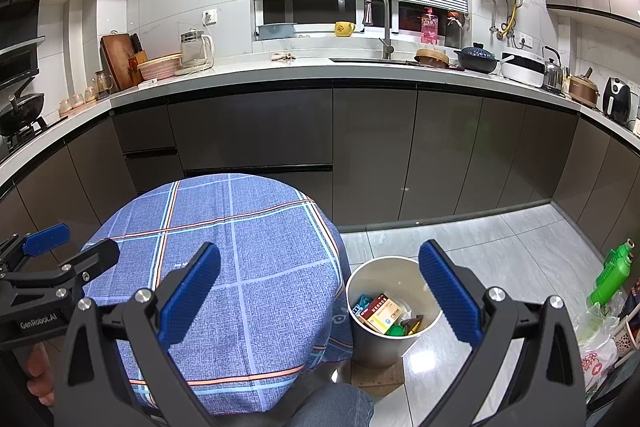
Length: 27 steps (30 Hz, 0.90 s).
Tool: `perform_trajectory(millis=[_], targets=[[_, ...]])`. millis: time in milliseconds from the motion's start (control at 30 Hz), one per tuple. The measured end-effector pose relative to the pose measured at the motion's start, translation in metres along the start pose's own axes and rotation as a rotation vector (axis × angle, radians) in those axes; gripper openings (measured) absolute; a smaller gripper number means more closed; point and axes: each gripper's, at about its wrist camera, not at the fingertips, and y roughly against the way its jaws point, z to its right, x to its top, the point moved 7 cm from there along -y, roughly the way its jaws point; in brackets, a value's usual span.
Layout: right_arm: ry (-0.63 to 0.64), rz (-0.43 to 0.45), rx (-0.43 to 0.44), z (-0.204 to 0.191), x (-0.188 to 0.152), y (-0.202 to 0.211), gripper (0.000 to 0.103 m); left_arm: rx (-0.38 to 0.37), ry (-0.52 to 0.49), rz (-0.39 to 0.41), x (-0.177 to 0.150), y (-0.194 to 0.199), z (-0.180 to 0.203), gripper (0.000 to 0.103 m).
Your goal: Collect trash
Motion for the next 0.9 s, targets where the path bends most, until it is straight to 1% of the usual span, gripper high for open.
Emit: perform_trajectory(millis=[433,600,900], targets=[[0.0,0.0,0.0,-0.0001,0.0002,0.0,0.1,-0.008,0.003,0.004,0.0007,0.0007,-0.0011,0.094],[0.001,-0.001,0.0,-0.0004,0.0001,-0.0002,0.1,0.01,0.004,0.008,0.0014,0.0025,-0.001,0.094],[0.002,0.001,0.0,0.0002,-0.001,-0.0016,0.1,0.009,0.0,0.019,0.0008,0.0063,0.0026,0.094]])
